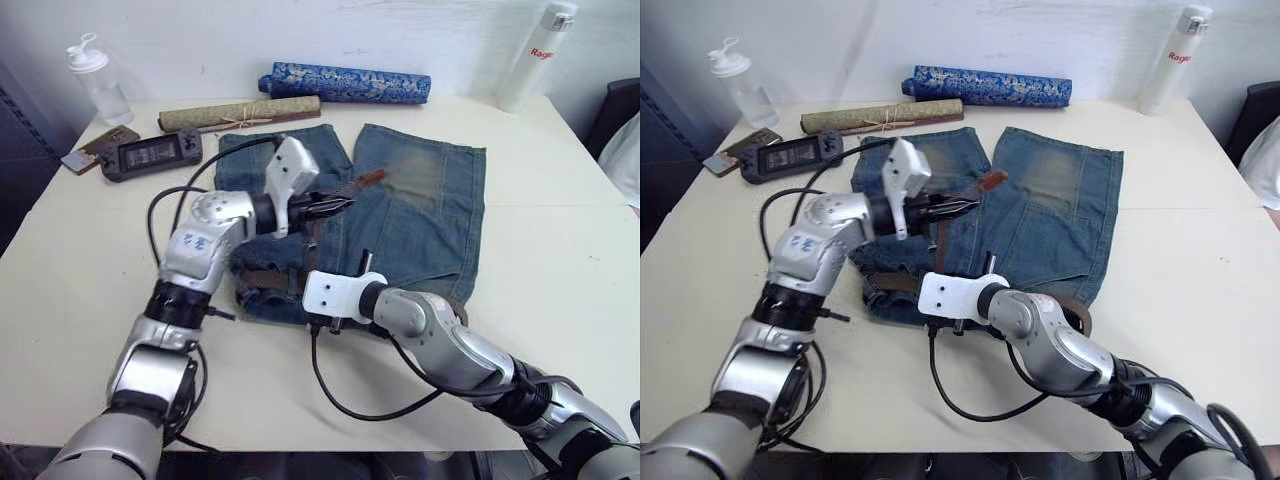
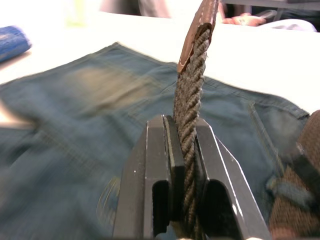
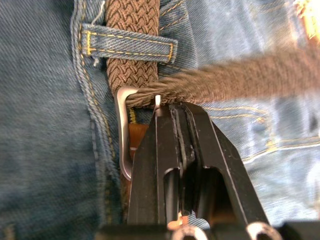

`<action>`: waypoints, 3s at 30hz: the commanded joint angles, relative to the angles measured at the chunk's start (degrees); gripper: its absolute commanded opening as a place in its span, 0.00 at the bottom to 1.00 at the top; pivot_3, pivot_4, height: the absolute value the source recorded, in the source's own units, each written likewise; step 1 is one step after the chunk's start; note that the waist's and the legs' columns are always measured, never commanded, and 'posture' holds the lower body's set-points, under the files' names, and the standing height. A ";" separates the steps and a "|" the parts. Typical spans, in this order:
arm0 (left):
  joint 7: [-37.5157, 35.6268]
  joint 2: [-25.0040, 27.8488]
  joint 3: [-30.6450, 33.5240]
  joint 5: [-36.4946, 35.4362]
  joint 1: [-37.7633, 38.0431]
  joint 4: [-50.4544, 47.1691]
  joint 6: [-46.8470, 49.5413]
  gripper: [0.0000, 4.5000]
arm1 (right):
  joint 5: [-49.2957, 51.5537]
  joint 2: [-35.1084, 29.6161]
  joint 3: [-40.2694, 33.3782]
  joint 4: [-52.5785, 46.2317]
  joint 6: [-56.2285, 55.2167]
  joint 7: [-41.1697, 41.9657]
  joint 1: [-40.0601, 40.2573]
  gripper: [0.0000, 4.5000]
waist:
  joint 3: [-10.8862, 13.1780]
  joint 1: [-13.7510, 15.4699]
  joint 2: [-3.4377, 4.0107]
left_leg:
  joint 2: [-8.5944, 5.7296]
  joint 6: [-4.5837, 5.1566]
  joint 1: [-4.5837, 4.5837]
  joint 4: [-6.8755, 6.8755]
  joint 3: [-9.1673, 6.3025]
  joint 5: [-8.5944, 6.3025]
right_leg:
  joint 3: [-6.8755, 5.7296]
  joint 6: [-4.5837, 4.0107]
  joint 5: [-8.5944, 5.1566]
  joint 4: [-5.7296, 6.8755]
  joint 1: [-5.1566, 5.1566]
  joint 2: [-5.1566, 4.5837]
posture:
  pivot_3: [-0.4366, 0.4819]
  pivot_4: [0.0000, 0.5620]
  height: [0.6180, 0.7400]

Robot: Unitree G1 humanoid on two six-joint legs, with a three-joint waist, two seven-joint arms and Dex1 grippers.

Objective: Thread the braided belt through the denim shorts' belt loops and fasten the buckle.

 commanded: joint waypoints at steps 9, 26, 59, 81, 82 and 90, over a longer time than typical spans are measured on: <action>-3.21 -13.09 -0.42 4.56 -15.73 17.34 -12.97 0.00 | -11.44 -1.00 4.69 5.74 -12.44 8.58 5.47 0.02 | 0.02 0.20 -0.05 | -0.03 0.01 -0.02 0.00 0.00 0.01 | -0.01 0.04 0.02 -0.02 0.02 0.00 | 0.48 0.27 0.16; -4.71 -17.03 0.55 8.44 -14.38 20.44 -16.38 0.00 | -19.00 2.08 -1.89 7.04 -21.98 17.58 9.60 0.02 | 0.01 0.05 -0.08 | -0.03 0.01 -0.02 0.00 0.02 0.01 | 0.00 0.10 0.01 -0.04 0.03 0.00 | 0.48 0.27 0.16; -0.04 18.04 17.07 4.88 33.05 -26.28 -6.53 0.00 | 4.95 15.47 -26.00 -11.61 13.12 16.70 12.47 0.02 | -0.02 0.10 0.11 | 0.02 -0.19 -0.02 -0.03 -0.33 0.03 | 0.12 -0.11 -0.07 0.14 -0.15 0.18 | 0.48 0.27 0.16; 1.57 17.79 16.44 4.31 31.25 -25.87 -5.40 0.00 | 4.90 14.02 -15.39 -3.74 11.15 11.75 8.27 0.02 | -0.01 -0.21 0.12 | 0.03 -0.19 -0.02 -0.03 -0.33 0.03 | 0.12 -0.12 -0.08 0.17 -0.18 0.19 | 0.48 0.27 0.16; 1.51 17.78 16.37 4.26 31.12 -25.93 -5.43 0.00 | 5.01 14.02 -15.37 -3.34 11.28 11.50 8.18 0.02 | -0.01 -0.21 0.12 | 0.03 -0.19 -0.02 -0.03 -0.33 0.03 | 0.12 -0.12 -0.08 0.16 -0.18 0.20 | 0.48 0.27 0.16; 1.07 17.64 15.64 4.00 29.96 -26.70 -5.42 0.00 | 5.79 13.74 -15.54 -1.75 13.70 10.63 7.39 0.02 | -0.03 -0.40 0.10 | 0.03 -0.19 -0.01 -0.03 -0.34 0.03 | 0.11 -0.12 -0.08 0.18 -0.16 0.20 | 0.48 0.27 0.16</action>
